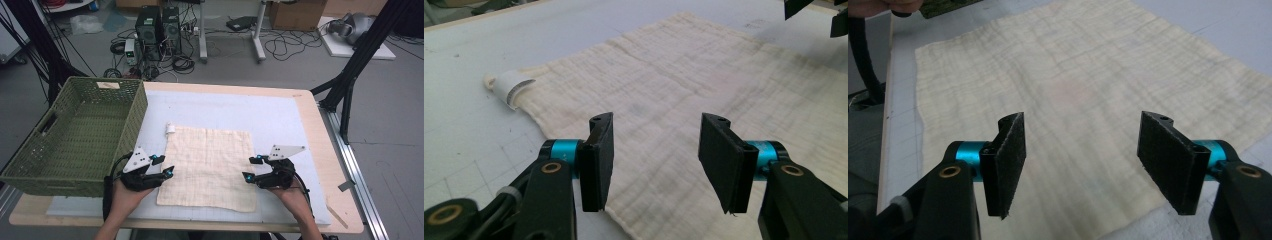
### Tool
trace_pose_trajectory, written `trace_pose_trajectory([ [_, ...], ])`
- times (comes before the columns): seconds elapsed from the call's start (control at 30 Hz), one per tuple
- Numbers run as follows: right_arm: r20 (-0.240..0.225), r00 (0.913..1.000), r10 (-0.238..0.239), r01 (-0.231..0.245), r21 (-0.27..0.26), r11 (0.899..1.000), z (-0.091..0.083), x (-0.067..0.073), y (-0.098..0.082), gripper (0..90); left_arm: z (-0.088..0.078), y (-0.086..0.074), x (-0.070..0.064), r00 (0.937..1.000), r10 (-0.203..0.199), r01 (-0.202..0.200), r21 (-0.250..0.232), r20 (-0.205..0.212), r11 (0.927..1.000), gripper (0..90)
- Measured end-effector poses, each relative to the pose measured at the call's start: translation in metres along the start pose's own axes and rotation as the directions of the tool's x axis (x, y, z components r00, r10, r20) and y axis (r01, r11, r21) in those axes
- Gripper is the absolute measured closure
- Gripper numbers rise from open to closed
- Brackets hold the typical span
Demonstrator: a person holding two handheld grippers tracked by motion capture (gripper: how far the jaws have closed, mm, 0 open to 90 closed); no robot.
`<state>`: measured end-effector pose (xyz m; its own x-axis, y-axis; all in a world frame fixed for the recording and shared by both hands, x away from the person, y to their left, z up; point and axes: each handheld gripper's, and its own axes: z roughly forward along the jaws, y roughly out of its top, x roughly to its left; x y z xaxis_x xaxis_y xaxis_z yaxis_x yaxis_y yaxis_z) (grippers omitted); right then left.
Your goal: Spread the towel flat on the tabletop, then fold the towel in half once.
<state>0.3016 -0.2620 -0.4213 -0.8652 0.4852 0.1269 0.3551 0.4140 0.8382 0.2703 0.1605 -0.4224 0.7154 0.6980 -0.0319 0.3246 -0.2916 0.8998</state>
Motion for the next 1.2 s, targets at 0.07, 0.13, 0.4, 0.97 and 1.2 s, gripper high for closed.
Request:
trace_pose_trajectory([
  [0.07, 0.005, 1.0000, 0.001, -0.001, 0.008, 1.000, 0.000, 0.001, 0.000, 34.2, 0.000, 0.000, 0.000, 1.0000, 0.003, -0.003, 0.000, -0.003, 1.0000, 47.6],
  [0.13, 0.005, 1.0000, 0.007, -0.007, 0.009, 1.000, 0.000, 0.001, -0.001, 33.5, 0.001, 0.000, -0.001, 1.0000, 0.003, -0.003, -0.001, -0.005, 1.0000, 47.2],
  [0.4, 0.015, 0.9998, 0.009, -0.009, 0.021, 1.000, -0.001, 0.003, -0.003, 33.1, 0.005, 0.000, -0.002, 0.9999, 0.012, -0.012, 0.008, 0.006, 0.9999, 46.4],
  [0.97, 0.015, 0.9999, 0.007, -0.008, 0.040, 0.999, 0.000, -0.009, 0.004, 37.2, 0.006, 0.010, 0.010, 0.9999, -0.011, 0.011, -0.010, -0.009, 0.9999, 48.4],
  [1.2, 0.022, 0.9997, 0.006, -0.007, 0.047, 0.999, 0.005, -0.024, 0.019, 42.4, 0.021, 0.025, 0.016, 0.9998, -0.016, 0.016, -0.016, -0.014, 0.9998, 51.3],
])
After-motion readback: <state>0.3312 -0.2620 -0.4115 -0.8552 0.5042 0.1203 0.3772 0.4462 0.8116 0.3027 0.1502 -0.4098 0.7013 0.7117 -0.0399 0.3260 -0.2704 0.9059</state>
